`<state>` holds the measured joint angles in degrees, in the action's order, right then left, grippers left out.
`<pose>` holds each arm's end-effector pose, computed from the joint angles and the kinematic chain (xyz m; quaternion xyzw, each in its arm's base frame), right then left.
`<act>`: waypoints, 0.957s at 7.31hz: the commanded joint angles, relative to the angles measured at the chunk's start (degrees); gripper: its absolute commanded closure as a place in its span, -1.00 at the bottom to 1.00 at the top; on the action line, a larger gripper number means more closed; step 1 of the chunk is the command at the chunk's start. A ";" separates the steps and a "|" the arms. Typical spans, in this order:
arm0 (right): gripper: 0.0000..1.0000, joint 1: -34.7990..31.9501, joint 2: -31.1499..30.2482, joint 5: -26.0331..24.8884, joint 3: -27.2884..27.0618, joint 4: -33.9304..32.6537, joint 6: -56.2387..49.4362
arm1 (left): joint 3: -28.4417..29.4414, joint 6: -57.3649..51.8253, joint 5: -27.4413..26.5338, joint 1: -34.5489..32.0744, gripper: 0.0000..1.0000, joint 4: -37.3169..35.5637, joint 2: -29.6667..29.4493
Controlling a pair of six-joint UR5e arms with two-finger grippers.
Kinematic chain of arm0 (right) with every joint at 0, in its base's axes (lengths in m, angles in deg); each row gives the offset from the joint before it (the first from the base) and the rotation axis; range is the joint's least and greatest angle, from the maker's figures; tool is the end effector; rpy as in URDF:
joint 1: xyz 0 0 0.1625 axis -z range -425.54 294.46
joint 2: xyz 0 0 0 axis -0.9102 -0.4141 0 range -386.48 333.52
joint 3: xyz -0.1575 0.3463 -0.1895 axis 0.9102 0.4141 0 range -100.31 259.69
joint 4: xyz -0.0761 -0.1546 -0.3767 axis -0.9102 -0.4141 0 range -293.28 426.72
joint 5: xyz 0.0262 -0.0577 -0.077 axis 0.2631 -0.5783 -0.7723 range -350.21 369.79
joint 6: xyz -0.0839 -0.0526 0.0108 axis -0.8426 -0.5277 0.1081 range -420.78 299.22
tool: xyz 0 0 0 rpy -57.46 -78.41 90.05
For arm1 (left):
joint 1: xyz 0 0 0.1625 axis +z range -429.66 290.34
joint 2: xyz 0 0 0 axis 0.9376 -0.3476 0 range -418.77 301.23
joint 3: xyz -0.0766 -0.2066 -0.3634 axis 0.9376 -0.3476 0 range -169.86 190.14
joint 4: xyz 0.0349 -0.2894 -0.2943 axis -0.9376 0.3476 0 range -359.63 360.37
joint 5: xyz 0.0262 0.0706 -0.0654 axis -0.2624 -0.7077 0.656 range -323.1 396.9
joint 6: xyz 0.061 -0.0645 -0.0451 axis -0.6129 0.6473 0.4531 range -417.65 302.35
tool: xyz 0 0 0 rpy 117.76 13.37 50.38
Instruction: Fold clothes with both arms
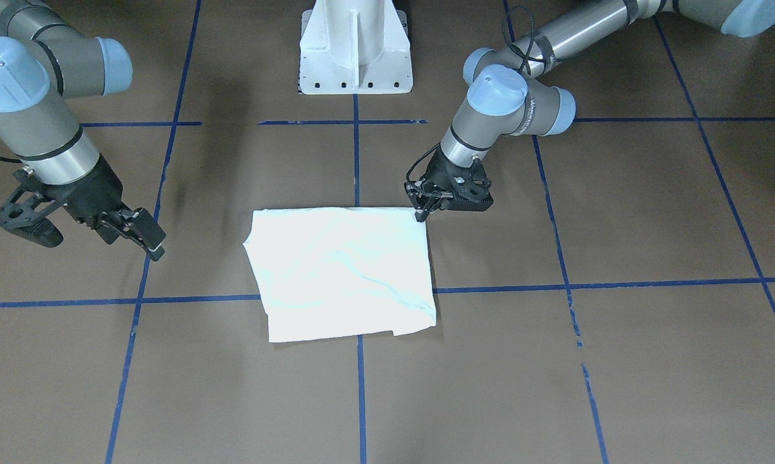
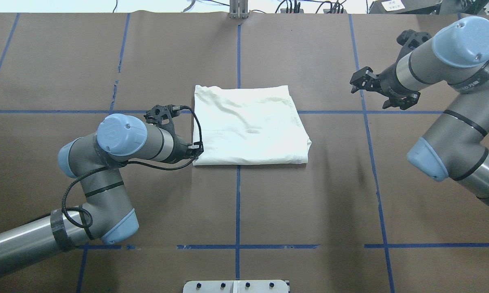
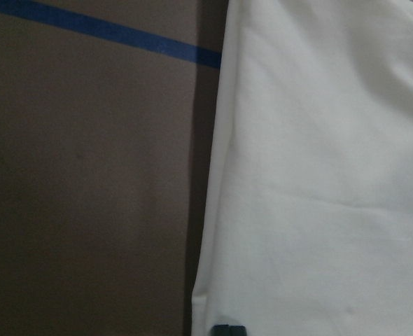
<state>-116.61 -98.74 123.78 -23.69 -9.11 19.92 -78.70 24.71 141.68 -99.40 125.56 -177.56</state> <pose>-0.3048 -0.5252 0.3578 0.0236 -0.4219 0.2471 0.8720 0.5398 -0.4327 0.3084 0.0616 0.5247 -0.0965 0.8435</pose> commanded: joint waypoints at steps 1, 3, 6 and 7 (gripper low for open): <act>-1.00 0.09 0.37 0.01 -0.16 -0.02 0.50 | -1.76 -0.18 0.07 -0.31 1.00 -0.12 1.97; -1.00 0.09 -0.33 0.27 -1.82 -0.02 0.68 | -11.91 -0.53 0.24 -0.84 1.00 -2.55 10.21; -1.00 -0.26 -11.89 1.06 -10.15 0.16 -3.33 | -26.17 -14.97 0.51 -7.23 1.00 -8.99 23.64; -1.00 -0.69 -15.76 1.15 -12.18 0.16 -7.62 | -27.16 -23.91 0.94 -12.74 1.00 -9.00 27.09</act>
<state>-116.91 -109.50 124.81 -32.81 -8.99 16.65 -102.90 10.42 142.21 -106.62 117.07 -155.69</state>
